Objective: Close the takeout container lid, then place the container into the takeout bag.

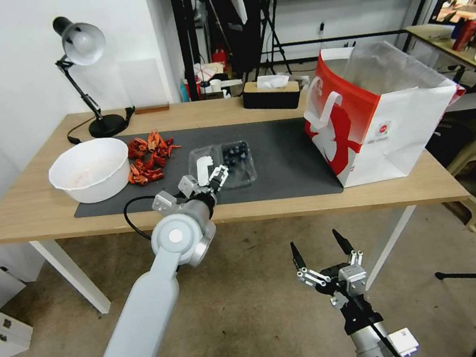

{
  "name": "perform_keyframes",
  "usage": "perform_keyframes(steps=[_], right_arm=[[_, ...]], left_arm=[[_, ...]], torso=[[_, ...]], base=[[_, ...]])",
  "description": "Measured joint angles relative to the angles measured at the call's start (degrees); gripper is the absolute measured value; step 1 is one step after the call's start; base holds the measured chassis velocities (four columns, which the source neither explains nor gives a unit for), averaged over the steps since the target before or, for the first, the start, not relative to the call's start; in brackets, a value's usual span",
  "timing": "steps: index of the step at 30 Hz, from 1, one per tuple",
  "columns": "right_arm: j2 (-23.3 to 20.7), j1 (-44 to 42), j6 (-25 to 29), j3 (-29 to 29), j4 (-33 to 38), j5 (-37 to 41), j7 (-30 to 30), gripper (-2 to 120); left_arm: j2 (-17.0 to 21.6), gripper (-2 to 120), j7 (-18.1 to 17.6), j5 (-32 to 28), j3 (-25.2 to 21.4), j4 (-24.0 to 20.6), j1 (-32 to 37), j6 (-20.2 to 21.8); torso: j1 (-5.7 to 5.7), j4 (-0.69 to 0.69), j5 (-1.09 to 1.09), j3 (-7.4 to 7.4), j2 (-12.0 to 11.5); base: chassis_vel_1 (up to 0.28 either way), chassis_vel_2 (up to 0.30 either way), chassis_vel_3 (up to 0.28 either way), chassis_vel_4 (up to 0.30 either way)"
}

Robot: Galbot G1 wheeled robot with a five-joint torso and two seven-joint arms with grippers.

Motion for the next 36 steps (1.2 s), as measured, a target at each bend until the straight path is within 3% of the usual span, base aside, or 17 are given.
perform_keyframes(steps=[10, 13, 22, 30, 36], right_arm=[[0.1, -0.2, 0.1, 0.0, -0.2, -0.1, 0.0, 100], [0.2, -0.2, 0.1, -0.1, -0.3, -0.3, 0.0, 100], [0.4, -0.3, 0.1, -0.4, -0.3, -0.8, 0.0, 100], [0.3, -0.7, 0.3, -0.3, -0.3, -1.2, -0.1, 100], [0.5, -0.8, 0.4, -0.4, -0.1, -1.6, -0.1, 100]], left_arm=[[-0.4, 100, 2.0, 1.1, 0.0, 1.5, -0.1, -2.2], [0.0, 100, 5.8, 2.5, -0.3, 1.7, 0.9, -4.8], [0.0, 100, 13.2, 6.6, 0.4, 0.5, 2.6, -8.6], [0.5, 100, 19.4, 10.5, 1.2, -0.7, 4.3, -10.0], [0.5, 100, 21.4, 11.5, 1.4, -1.0, 4.5, -10.1]], torso=[[-0.02, -0.02, -0.01, -0.01, 0.0], [0.00, 0.03, -0.02, 0.02, 0.0], [0.01, 0.01, -0.01, 0.02, 0.0], [0.00, 0.01, -0.01, 0.01, 0.0], [0.01, 0.00, -0.01, 0.01, 0.0]], base=[[0.000, 0.000, 0.000, 0.000], [0.000, 0.000, 0.000, 0.000], [0.000, 0.000, 0.000, 0.000], [0.000, 0.000, 0.000, 0.000], [0.000, 0.000, 0.000, 0.000]])
